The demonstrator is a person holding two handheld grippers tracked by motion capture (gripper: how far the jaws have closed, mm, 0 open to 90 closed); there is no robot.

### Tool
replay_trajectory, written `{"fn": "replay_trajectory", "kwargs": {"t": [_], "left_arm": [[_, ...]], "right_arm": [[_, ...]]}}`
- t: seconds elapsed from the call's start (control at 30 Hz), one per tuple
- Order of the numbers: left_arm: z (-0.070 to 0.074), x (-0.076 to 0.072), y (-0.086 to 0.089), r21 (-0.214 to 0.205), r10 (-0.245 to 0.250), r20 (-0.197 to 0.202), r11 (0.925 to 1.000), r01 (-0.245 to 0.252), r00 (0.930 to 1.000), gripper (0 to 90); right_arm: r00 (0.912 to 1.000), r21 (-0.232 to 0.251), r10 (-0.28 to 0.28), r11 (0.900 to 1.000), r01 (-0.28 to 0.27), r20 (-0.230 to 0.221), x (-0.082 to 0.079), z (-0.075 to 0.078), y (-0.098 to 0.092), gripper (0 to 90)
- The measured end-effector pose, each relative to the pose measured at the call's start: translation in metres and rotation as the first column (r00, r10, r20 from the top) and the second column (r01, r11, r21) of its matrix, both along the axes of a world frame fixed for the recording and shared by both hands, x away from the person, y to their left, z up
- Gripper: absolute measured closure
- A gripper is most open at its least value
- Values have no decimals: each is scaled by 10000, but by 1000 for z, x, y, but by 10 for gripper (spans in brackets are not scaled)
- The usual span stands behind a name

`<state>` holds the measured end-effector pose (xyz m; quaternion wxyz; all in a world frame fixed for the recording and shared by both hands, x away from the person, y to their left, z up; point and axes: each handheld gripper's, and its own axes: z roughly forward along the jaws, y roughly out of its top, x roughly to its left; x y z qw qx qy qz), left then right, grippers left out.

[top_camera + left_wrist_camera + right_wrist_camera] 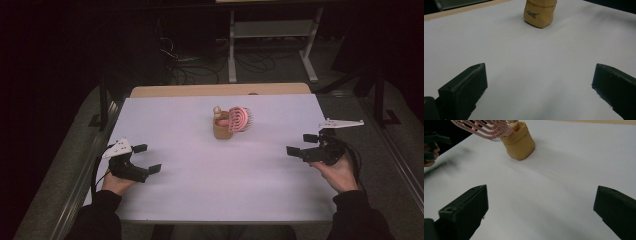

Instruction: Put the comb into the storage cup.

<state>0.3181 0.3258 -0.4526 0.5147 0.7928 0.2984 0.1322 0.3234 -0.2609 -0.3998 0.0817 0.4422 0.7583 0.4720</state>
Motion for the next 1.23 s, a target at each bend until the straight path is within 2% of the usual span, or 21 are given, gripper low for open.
{"fn": "replay_trajectory", "kwargs": {"t": [0.3,0.6,0.8,1.07,1.23], "left_arm": [[1,0,4,-138,207,16,9997,-207,9998,0],[0,-2,9,-424,435,-38,9981,-436,9990,0],[0,-1,11,-536,584,-76,9968,-587,9983,0],[-3,0,17,-712,772,-253,9943,-788,9967,0],[-3,1,17,-793,644,-236,9947,-661,9976,0]], "right_arm": [[9996,-137,-116,9998,119,246,-13,-13,-3,0],[9970,-476,-177,9986,214,757,-26,-22,-5,0],[9897,-704,-633,9949,727,1285,-35,-32,-11,0],[9868,-803,-603,9941,730,1505,-40,-39,-14,0],[9872,-939,-564,9931,709,1493,-42,-44,-13,0]]}}
